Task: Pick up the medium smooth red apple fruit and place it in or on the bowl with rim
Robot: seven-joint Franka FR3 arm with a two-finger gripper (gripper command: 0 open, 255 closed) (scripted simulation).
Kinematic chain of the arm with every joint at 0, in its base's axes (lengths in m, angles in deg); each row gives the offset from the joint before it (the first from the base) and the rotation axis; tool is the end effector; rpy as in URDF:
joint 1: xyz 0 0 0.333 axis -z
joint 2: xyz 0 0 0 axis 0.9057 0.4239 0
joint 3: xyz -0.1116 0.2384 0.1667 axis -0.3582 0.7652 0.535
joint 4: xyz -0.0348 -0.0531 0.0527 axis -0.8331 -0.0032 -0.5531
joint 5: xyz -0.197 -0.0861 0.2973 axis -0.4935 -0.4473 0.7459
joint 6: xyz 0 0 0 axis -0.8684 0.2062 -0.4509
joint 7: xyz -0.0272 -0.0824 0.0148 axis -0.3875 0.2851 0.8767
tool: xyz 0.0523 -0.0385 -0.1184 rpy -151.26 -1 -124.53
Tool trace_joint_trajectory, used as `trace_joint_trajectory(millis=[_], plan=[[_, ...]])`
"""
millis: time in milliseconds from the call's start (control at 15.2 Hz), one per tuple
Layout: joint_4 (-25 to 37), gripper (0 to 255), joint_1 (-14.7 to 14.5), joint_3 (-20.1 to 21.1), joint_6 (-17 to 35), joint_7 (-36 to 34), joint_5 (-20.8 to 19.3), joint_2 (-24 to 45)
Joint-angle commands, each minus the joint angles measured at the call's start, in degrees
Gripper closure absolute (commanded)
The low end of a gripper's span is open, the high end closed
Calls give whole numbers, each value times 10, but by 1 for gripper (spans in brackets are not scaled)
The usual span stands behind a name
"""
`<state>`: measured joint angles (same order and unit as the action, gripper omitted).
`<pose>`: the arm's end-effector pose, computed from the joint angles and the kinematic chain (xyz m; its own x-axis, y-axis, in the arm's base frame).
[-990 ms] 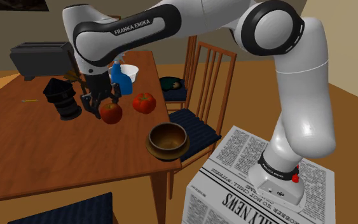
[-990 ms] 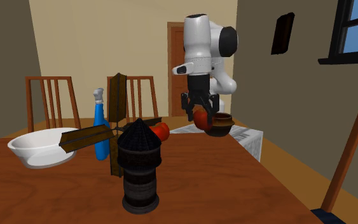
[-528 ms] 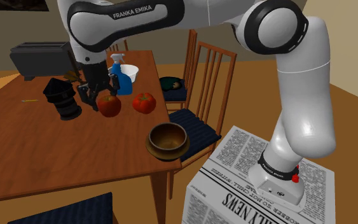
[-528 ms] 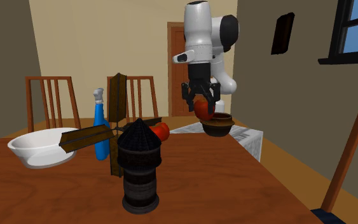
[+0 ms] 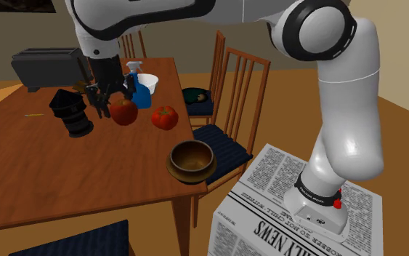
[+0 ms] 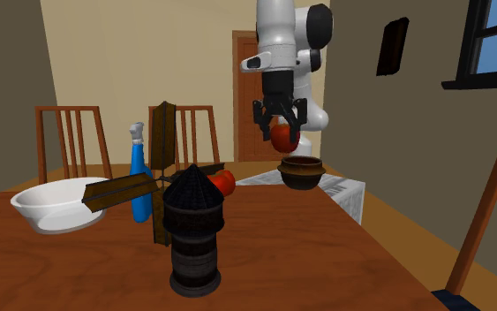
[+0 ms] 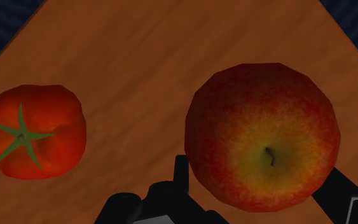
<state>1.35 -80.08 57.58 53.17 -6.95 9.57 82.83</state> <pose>0.5757 0.3080 0.4665 0.9934 0.1011 -0.0547 0.0994 -0.9945 -0.0340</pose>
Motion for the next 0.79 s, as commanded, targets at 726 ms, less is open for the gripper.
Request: trace_joint_trajectory(millis=[726], plan=[[-410, 255, 34, 7, 98, 38, 94, -324]])
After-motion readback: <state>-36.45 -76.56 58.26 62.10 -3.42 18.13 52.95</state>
